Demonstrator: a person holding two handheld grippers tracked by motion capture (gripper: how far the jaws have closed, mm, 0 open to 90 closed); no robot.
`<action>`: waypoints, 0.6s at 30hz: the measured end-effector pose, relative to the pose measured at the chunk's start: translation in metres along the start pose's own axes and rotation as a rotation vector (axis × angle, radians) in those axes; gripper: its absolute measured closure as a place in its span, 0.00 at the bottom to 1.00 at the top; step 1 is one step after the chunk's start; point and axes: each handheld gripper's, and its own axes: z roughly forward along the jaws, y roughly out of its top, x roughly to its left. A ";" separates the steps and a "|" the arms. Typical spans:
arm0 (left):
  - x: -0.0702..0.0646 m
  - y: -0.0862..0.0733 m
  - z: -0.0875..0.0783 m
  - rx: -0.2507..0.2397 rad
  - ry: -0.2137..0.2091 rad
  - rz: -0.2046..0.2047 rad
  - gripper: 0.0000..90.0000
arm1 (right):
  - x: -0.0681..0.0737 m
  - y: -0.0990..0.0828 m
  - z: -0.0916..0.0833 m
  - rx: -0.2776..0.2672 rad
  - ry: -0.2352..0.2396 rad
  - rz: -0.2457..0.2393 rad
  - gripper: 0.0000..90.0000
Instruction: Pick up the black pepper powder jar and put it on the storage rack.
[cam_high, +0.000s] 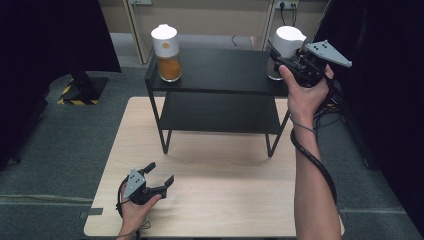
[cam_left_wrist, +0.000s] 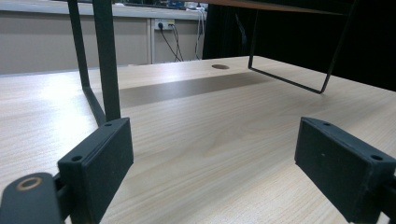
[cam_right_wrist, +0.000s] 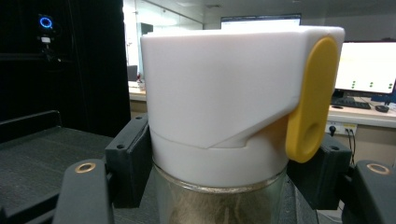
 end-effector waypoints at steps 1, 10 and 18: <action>0.000 0.000 0.000 0.000 0.000 0.000 0.12 | 0.000 0.000 0.001 0.004 -0.002 0.000 0.34; 0.000 0.000 0.000 0.002 -0.001 0.002 0.12 | 0.002 -0.001 0.004 0.009 -0.009 -0.006 0.34; -0.001 0.000 0.000 0.003 0.000 0.006 0.12 | -0.001 -0.003 0.004 0.005 -0.009 0.030 0.34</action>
